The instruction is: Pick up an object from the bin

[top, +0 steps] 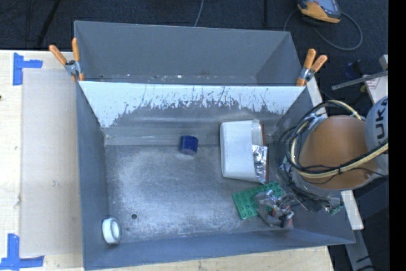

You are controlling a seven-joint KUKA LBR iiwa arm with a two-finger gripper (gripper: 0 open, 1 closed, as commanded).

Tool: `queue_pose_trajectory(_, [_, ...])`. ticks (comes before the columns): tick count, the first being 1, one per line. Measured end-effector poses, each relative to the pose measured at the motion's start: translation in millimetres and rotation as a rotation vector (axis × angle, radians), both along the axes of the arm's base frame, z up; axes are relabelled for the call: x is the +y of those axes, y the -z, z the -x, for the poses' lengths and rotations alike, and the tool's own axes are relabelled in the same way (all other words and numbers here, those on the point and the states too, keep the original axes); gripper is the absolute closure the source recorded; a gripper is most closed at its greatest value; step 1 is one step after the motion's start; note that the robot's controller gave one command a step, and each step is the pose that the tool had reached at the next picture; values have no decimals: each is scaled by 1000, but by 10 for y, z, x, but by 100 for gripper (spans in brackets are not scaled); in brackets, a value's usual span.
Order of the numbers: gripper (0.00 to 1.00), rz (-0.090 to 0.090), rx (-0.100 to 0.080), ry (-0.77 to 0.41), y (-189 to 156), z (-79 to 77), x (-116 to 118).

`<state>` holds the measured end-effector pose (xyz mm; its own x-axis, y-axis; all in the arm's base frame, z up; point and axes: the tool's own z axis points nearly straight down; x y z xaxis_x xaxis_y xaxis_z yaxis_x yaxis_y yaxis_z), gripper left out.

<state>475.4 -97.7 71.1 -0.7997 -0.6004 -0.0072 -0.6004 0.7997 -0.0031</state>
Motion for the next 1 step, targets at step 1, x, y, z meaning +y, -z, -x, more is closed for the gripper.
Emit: queue_pose_trajectory(1, [100,-14,22,-255,19,-204,-368])
